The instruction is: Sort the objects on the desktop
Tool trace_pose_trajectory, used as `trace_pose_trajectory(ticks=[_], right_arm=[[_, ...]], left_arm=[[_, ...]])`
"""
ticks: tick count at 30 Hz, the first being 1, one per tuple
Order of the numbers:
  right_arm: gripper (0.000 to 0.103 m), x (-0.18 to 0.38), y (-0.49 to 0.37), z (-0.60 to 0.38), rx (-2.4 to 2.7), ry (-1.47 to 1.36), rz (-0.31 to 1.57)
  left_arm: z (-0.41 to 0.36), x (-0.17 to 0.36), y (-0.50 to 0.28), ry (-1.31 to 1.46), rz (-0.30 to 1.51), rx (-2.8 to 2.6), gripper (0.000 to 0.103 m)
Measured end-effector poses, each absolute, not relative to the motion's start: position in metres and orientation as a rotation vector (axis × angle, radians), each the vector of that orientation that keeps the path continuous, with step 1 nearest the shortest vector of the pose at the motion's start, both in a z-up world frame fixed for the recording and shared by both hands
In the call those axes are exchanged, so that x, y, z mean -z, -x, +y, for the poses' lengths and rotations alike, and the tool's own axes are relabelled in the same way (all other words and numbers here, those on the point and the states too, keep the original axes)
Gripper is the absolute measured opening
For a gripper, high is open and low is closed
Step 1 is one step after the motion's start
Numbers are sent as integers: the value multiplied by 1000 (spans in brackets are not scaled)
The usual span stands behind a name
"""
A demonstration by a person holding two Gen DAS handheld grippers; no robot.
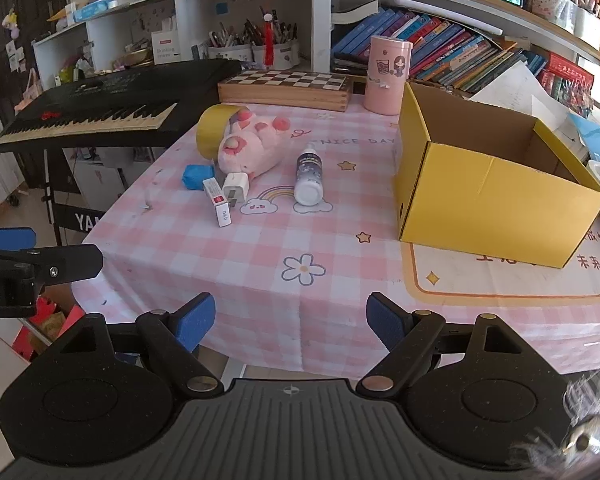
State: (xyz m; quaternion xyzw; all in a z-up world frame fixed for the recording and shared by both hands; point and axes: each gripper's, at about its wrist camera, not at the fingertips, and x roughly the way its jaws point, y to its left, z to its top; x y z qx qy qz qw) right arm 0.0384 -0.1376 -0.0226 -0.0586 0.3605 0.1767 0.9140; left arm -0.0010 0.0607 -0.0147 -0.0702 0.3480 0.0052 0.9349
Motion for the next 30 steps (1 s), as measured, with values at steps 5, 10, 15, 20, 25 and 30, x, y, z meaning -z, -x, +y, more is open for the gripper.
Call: trace_pose_trajectory(ticks=[5, 10, 15, 20, 25, 30], right_arm=[[82, 23, -49, -133, -371, 136, 730], [82, 24, -67, -127, -388, 154, 724], [78, 24, -91, -120, -397, 174, 711], [66, 20, -118, -119, -393, 167, 687], [64, 20, -146, -118, -398, 149, 693], [64, 22, -174, -116, -402, 114, 731]], left_arm=[[63, 16, -11, 146, 713, -20, 98], [66, 18, -29, 153, 720, -33, 98], [69, 22, -51, 163, 728, -39, 98], [63, 28, -77, 146, 755, -28, 96], [54, 36, -104, 116, 771, -17, 94], [44, 50, -133, 90, 795, 12, 88]])
